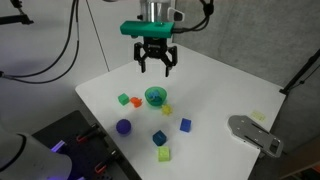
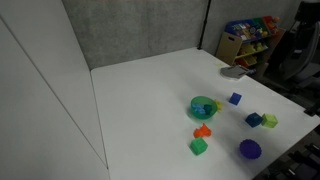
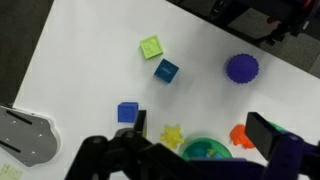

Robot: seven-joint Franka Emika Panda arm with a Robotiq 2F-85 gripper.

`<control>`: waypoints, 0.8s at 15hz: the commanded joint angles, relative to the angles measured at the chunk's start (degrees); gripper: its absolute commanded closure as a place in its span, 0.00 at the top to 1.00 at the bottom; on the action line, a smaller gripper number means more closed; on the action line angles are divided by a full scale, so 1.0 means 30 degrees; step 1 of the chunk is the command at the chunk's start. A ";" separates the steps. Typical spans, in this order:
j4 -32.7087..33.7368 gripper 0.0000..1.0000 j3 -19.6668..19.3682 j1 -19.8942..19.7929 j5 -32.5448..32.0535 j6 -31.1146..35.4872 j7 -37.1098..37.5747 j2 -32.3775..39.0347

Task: Pick up the green toy from the green bowl and put it on the table

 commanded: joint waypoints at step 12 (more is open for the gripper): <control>-0.2660 1.00 0.1937 0.0660 0.3502 0.5932 -0.1113 0.3767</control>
